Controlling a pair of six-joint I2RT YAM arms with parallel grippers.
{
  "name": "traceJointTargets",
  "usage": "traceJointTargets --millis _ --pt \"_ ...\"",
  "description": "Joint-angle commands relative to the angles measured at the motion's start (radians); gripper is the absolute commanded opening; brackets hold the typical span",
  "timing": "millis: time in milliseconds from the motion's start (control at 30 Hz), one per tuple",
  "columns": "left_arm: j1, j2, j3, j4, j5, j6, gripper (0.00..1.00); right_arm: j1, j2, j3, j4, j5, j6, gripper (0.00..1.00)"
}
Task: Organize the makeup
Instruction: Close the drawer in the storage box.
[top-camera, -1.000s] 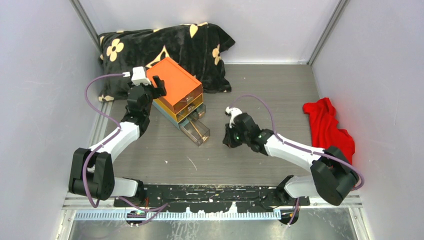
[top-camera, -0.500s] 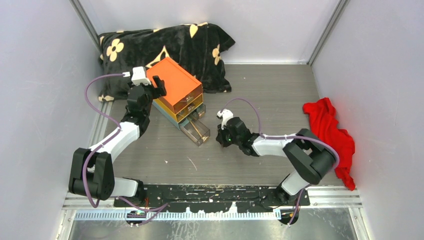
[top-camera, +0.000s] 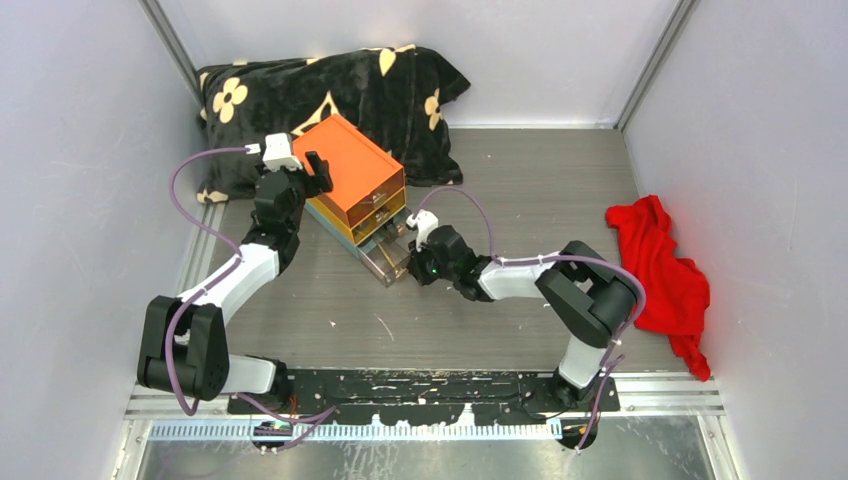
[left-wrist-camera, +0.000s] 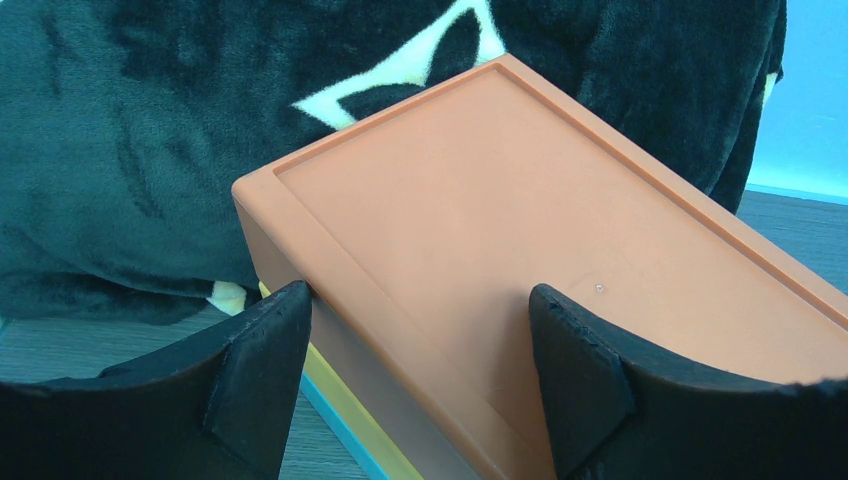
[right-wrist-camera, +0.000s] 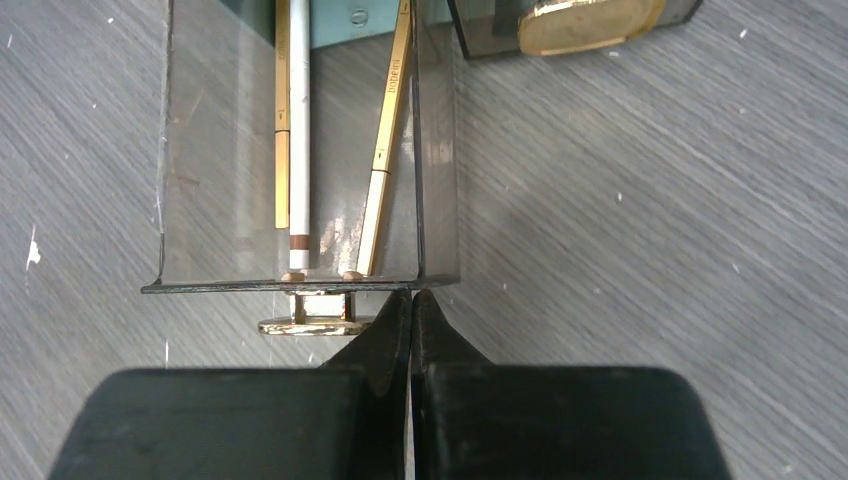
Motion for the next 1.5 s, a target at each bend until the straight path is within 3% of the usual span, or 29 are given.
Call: traceJointTargets --millis 0,433,933,1267,1467 --pt "-0.027 0.072 -0.055 -0.284 0.131 0.060 0.76 0.006 0.053 0.093 0.097 -0.020 -0.016 0.01" --pt "-0.027 0.072 -0.056 -0.284 0.133 0.061 0.76 -0.013 0.257 0.292 0.182 0.046 -0.044 0.01" --pt "-0.027 0.071 -0.053 -0.287 0.134 0.061 0.76 -0.048 0.319 0.230 0.460 0.055 0.019 0.01" --pt "-0.027 0.072 -0.053 -0.287 0.135 0.061 0.76 -0.047 0.188 0.060 0.502 0.063 0.045 0.01" --pt "-0.027 0.074 -0.052 -0.289 0.133 0.062 0.77 -0.038 0.044 0.020 0.365 0.051 0.004 0.02"
